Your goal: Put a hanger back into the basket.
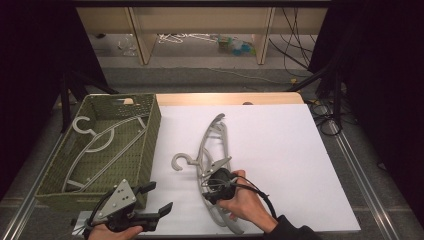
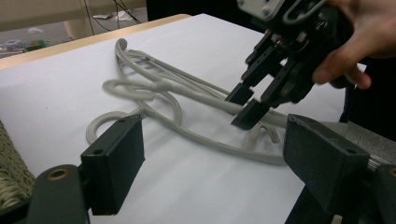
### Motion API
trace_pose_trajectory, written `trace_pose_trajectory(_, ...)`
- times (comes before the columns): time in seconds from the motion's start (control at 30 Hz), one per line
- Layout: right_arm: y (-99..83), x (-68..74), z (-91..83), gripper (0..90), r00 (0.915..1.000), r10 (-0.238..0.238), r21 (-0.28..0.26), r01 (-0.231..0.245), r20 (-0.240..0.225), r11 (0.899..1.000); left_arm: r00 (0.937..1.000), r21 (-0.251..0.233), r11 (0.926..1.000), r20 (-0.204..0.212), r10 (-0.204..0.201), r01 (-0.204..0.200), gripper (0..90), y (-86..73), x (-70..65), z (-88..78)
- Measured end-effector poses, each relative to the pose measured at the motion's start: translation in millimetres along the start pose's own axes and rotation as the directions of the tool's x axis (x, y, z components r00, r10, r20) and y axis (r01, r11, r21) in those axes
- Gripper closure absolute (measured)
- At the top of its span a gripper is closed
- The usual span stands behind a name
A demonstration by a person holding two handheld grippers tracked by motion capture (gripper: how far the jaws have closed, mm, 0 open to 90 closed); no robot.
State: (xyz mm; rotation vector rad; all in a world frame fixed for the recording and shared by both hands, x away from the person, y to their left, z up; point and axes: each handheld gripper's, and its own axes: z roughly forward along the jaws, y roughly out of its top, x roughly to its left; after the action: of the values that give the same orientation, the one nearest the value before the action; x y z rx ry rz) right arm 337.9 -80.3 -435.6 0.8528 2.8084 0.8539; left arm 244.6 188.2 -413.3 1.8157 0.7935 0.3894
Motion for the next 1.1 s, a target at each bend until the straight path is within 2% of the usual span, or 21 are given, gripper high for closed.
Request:
trace_pose_trajectory(0.17, -11.8, -10.4, -23.5, 68.2, 0.9998, 0.016, -0.049, -0.015, 0.012, 0.999, 1.0000, -0.001, 1.0000, -0.001, -0.001, 0.001, 20.6, 0.2, 0.0, -0.4)
trace_pose_trajectory(0.23, -18.3, -14.3, -32.2, 69.8, 0.9991, 0.042, -0.067, -0.041, 0.012, 0.997, 1.0000, 0.005, 1.0000, 0.001, 0.002, -0.002, 20.6, -0.8, -0.3, -0.4)
trace_pose_trajectory(0.4, -34.4, -20.9, -50.1, 73.6, 0.9974, 0.061, -0.085, -0.058, 0.037, 0.995, 1.0000, 0.004, 1.0000, 0.002, -0.002, 0.002, 20.7, -0.9, -0.5, 0.5)
trace_pose_trajectory(0.6, -48.6, -20.6, -66.3, 80.0, 0.9976, 0.038, -0.080, -0.033, 0.059, 0.996, 1.0000, 0.016, 0.9998, 0.000, 0.008, -0.008, 20.9, -1.3, -0.6, 0.4)
trace_pose_trajectory(0.63, -51.3, -22.6, -67.5, 81.5, 0.9973, 0.011, -0.085, -0.005, 0.073, 0.996, 1.0000, 0.018, 0.9998, 0.000, 0.009, -0.009, 20.9, -1.3, -0.5, 0.5)
trace_pose_trajectory(0.67, -53.4, -22.5, -68.8, 81.9, 0.9966, 0.018, -0.102, -0.010, 0.080, 0.995, 1.0000, 0.014, 0.9999, 0.000, 0.006, -0.006, 20.9, -1.0, -0.5, 0.6)
trace_pose_trajectory(0.7, -55.0, -24.5, -71.0, 81.9, 0.9971, -0.016, -0.100, 0.023, 0.075, 0.995, 1.0000, 0.010, 0.9999, 0.001, 0.003, -0.003, 20.9, -0.5, -0.5, 0.9)
trace_pose_trajectory(0.73, -56.1, -23.2, -73.6, 82.1, 0.9990, 0.004, -0.106, 0.001, 0.043, 0.994, 1.0000, 0.012, 0.9999, 0.001, 0.005, -0.005, 21.0, -0.8, -0.7, 1.0)
trace_pose_trajectory(0.77, -56.4, -22.4, -76.8, 82.2, 0.9989, 0.005, -0.104, 0.000, 0.046, 0.995, 1.0000, 0.018, 0.9998, 0.002, 0.009, -0.009, 21.0, -1.4, -0.9, 0.9)
trace_pose_trajectory(0.8, -57.2, -23.3, -77.2, 82.1, 0.9969, -0.035, -0.110, 0.043, 0.070, 0.993, 1.0000, 0.021, 0.9997, -0.001, 0.010, -0.010, 21.0, -1.7, -1.2, 0.7)
trace_pose_trajectory(0.83, -56.9, -21.8, -79.1, 82.1, 0.9977, -0.022, -0.100, 0.029, 0.064, 0.995, 1.0000, 0.021, 0.9997, 0.001, 0.009, -0.009, 21.0, -1.6, -0.9, 0.9)
trace_pose_trajectory(0.87, -57.5, -22.5, -79.6, 82.2, 0.9967, -0.038, -0.106, 0.045, 0.071, 0.993, 1.0000, 0.019, 0.9998, 0.002, 0.006, -0.006, 21.0, -1.2, -0.8, 1.3)
trace_pose_trajectory(0.9, -58.8, -23.2, -81.1, 82.2, 0.9971, -0.049, -0.106, 0.055, 0.057, 0.993, 0.9997, 0.019, 0.9996, 0.007, 0.022, -0.022, 21.1, -0.7, -0.2, 1.5)
trace_pose_trajectory(0.93, -59.9, -23.5, -81.3, 82.2, 0.9967, -0.057, -0.116, 0.063, 0.057, 0.991, 1.0000, 0.025, 0.9997, 0.001, 0.010, -0.010, 21.1, -1.5, -1.6, 1.4)
trace_pose_trajectory(0.97, -61.0, -25.1, -84.0, 82.1, 0.9962, -0.078, -0.114, 0.082, 0.039, 0.990, 0.9998, 0.023, 0.9996, 0.012, 0.014, -0.015, 21.2, -2.3, -1.4, 2.3)
trace_pose_trajectory(1.0, -62.8, -25.6, -84.3, 82.2, 0.9961, -0.080, -0.130, 0.085, 0.037, 0.988, 0.9998, 0.031, 0.9994, 0.001, 0.017, -0.017, 21.2, -2.1, -1.8, 2.1)
trace_pose_trajectory(1.07, -66.3, -27.7, -88.1, 82.2, 0.9957, -0.092, -0.131, 0.093, 0.015, 0.987, 0.9996, 0.023, 0.9994, 0.012, 0.025, -0.025, 21.3, -1.2, -1.0, 5.2)
trace_pose_trajectory(1.1, -68.4, -28.7, -87.8, 82.1, 0.9952, -0.097, -0.142, 0.098, 0.012, 0.985, 0.9996, 0.032, 0.9991, -0.002, 0.030, -0.029, 21.6, -0.5, -1.8, 6.1)
